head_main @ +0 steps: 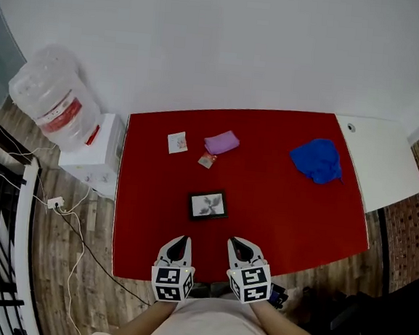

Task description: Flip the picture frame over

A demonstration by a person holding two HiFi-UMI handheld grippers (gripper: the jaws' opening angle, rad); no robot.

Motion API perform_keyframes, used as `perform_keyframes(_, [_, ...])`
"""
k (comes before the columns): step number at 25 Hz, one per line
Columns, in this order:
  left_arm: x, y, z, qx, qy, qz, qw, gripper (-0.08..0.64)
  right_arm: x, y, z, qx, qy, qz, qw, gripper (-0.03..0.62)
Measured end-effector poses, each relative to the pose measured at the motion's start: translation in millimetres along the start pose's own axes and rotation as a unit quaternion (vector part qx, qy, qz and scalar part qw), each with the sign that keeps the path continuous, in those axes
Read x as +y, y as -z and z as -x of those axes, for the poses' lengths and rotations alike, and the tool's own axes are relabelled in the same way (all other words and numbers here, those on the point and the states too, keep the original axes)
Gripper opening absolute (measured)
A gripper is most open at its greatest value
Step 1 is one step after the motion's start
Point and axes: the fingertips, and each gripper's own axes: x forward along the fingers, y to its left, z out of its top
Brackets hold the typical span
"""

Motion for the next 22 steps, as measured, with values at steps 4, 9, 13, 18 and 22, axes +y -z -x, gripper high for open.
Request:
perform_keyframes(4, [11.4,-2.4,-16.9,0.000,-0.008,0.004,1.0000,0.006,-4.2,-0.2,-23.9,0.011,-0.006,-0.001,1.000,0.005])
perform_keyframes(9, [24.9,-0.6,-42.3,-0.001,-0.001,-0.006,1.0000,0.006,-9.5,9.2,-62.2,0.029,-0.008,-0.005,1.000,0.005])
perform_keyframes(13, [39.8,9.7,-60.7,0.007,0.002,0.003,1.0000,0.006,-6.7,16.7,-94.8,0.042,-0.003,-0.006,0.999,0.005])
perform_keyframes(18, [53.2,21.7,-81.6,0.014,0.001,0.034,0.9993,0.006,-2.1,24.9,-132.3,0.050,0.001,-0.014,0.999,0.005])
perform_keyframes(22, [64.1,26.2,-88.6,0.016,-0.002,0.036,0.9992,0.006,3.6,35.0,-161.7,0.066,0.003,-0.018,0.998,0.006])
